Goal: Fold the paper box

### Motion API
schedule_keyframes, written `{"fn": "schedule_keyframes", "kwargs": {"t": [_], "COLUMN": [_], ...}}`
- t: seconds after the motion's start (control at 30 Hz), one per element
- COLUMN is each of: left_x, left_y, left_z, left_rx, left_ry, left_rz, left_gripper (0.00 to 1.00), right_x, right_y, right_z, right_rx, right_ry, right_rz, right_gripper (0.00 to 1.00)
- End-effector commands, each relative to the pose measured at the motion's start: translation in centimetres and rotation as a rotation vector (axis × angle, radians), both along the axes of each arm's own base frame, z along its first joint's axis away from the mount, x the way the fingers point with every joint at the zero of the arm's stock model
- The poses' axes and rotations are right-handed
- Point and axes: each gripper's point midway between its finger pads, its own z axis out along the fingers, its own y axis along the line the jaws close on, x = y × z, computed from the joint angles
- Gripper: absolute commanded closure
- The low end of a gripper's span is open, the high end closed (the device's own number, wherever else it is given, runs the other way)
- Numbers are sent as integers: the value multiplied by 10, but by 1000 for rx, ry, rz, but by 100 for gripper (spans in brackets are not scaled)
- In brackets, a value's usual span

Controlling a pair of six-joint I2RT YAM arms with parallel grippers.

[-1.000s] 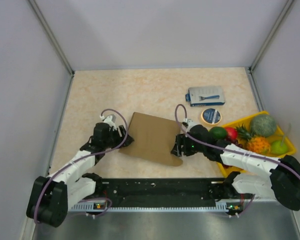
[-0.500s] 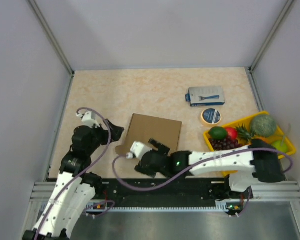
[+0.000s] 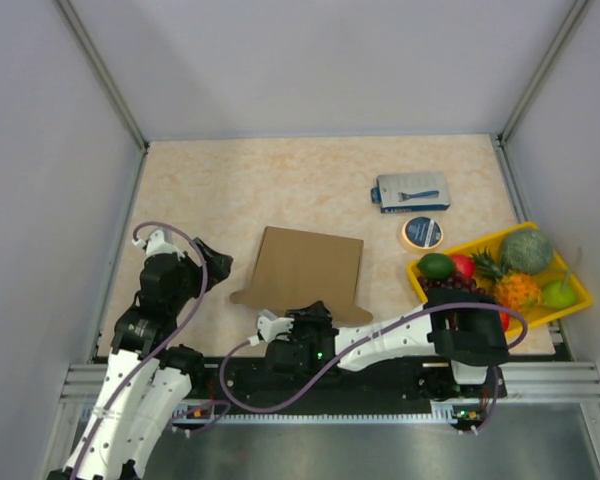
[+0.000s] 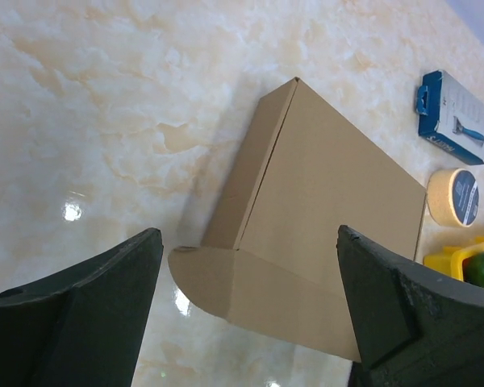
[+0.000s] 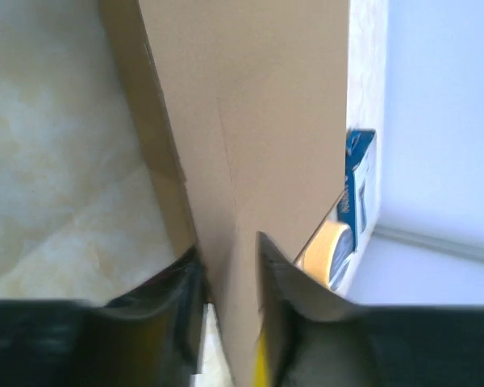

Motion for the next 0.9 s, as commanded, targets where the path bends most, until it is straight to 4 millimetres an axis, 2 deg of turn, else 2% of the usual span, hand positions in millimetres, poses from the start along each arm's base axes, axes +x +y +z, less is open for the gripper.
{"fn": "schedule_keyframes", "kwargs": {"t": [0.0,0.03,0.07,0.1,0.2,0.33,0.4,0.43,0.47,0.53,0.57,0.6,0.63,0.67,0.7,0.73,0.77,0.87], "left_x": [7,7,8,8,7,2,-6,-7,-10,-15,-18,-20,-19,-21,-20,-18,-20,-13], "left_y": [-3,-2,-1,-3,0,10,15,19,22,31,35,36,36,31,25,19,5,-19], "left_z": [14,12,11,16,29,53,68,73,80,91,96,100,105,111,112,120,121,114], "left_rx": [17,32,42,42,41,52,58,59,60,83,88,91,102,97,99,110,99,131], "left_ry": [-21,-8,8,-1,-41,-103,-110,-117,-135,-167,-189,-206,-233,-266,-284,-332,-350,-364], "left_rz": [-28,-31,-34,-43,-31,12,30,52,61,96,114,116,107,69,33,-12,-96,-266], "left_gripper": [8,8,8,8,7,5,5,5,5,5,5,5,5,6,7,8,9,9], "right_x": [12,13,17,18,10,16,14,15,10,23,15,19,33,32,37,49,50,65], "right_y": [1,0,-1,-2,5,4,6,6,9,4,7,6,-1,3,-5,-10,-6,-7], "right_z": [53,57,63,76,93,127,137,155,155,168,160,159,157,148,141,143,139,138], "right_rx": [114,114,102,124,151,245,280,334,342,401,396,411,419,404,367,367,363,394], "right_ry": [-102,-103,-110,-116,-25,37,108,122,178,234,332,365,394,457,478,478,521,589], "right_rz": [-35,-31,-27,-26,89,134,191,209,249,239,283,287,265,299,273,245,272,295], "right_gripper": [82,85,93,96,96,97,97,98,98,99,100,100,100,100,100,100,100,100]}}
